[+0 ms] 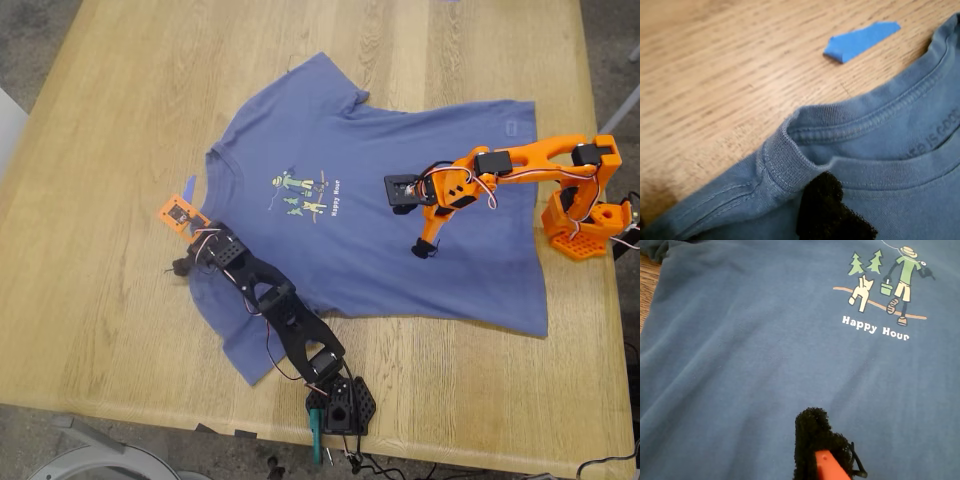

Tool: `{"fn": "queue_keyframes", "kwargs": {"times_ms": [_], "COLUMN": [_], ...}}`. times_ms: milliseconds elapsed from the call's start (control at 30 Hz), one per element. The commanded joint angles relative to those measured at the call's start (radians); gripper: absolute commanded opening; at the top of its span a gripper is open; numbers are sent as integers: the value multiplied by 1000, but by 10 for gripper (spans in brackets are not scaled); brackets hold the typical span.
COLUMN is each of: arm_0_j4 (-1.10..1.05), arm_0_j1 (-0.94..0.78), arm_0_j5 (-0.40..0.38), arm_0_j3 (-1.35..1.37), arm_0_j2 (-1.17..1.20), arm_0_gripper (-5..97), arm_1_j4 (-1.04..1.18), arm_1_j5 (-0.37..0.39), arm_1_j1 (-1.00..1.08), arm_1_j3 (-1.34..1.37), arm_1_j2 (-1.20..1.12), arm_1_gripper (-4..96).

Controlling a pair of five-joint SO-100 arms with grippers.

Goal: Fold a T-shirt

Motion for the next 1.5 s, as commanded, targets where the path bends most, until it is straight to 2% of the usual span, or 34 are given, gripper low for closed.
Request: {"fn": "queue_keyframes", "kwargs": {"times_ms": [0, 367, 567, 733, 1000, 1333, 1467], "arm_0_j4": [32, 130, 141, 143, 152, 155, 156], "arm_0_j1": [20, 61, 91, 117, 161, 215, 224], "arm_0_j5": [-29, -83, -110, -124, -147, -143, -146], "arm_0_j3": [-103, -95, -94, -92, -92, -91, -89], "arm_0_j2": [41, -5, -40, -71, -112, -156, -172], "arm_0_gripper": [525, 475, 340, 282, 118, 1, 0], "arm_1_j4": [-6, -34, -126, -143, -167, -264, -262], "arm_1_j5": [9, 69, 100, 133, 219, 250, 278], "arm_1_j1": [15, 31, 49, 57, 31, 71, 71], "arm_1_j3": [-3, 41, 57, -17, -11, 46, 64], "arm_1_j2": [55, 51, 20, -46, -100, -153, -164], "arm_1_gripper": [471, 471, 466, 463, 460, 450, 446]}}
